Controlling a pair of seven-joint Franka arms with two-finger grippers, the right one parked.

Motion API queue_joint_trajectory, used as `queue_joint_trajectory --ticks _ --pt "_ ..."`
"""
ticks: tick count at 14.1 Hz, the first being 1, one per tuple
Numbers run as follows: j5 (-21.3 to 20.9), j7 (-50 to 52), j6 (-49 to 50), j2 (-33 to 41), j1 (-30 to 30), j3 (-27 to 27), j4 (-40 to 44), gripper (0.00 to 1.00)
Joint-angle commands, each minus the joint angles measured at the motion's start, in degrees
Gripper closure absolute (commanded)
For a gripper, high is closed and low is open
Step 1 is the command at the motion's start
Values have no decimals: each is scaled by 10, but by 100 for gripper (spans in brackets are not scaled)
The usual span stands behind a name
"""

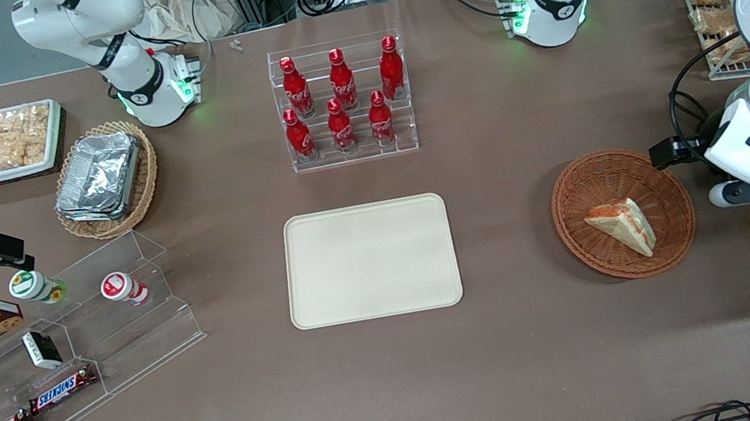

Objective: Place sandwich from basket to tray
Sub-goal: 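Move the left gripper over the wrapped sandwich in the wicker basket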

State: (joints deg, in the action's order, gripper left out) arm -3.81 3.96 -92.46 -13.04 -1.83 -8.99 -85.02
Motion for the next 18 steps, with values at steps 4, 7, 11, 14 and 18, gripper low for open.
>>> queue_joint_trajectory --ticks 4,7,11,14,18 --pt "-13 17 7 -15 -1 -1 18 0" --pt "-15 55 2 -21 -3 3 -9 0" --pt "-9 203 -68 -5 -8 4 -98 0" --pt "-13 264 -175 12 -10 6 -196 0" --pt "-15 336 -249 -7 -9 12 -231 0"
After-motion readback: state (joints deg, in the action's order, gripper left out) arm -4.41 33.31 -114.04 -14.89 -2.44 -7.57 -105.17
